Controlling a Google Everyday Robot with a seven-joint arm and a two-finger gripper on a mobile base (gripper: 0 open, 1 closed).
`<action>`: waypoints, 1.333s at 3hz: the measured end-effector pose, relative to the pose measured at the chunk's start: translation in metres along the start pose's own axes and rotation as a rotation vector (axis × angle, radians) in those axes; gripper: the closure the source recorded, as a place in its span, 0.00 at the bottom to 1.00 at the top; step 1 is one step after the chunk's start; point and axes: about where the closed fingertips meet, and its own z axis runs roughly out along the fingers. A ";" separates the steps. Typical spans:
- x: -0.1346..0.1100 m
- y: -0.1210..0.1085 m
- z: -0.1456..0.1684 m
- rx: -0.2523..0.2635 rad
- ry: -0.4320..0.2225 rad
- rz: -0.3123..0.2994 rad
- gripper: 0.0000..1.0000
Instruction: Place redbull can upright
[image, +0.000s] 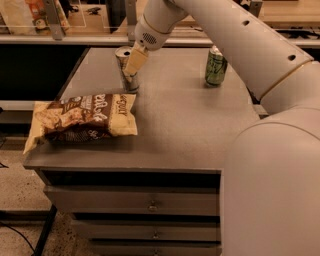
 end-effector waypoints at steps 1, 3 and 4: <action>0.001 -0.003 0.007 -0.021 0.008 0.001 0.36; 0.001 -0.012 0.015 -0.041 0.008 -0.001 0.00; 0.012 -0.014 0.012 -0.033 0.037 0.015 0.00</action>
Offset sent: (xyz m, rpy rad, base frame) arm 0.0221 0.0004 -0.0016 -0.0098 0.0293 0.0297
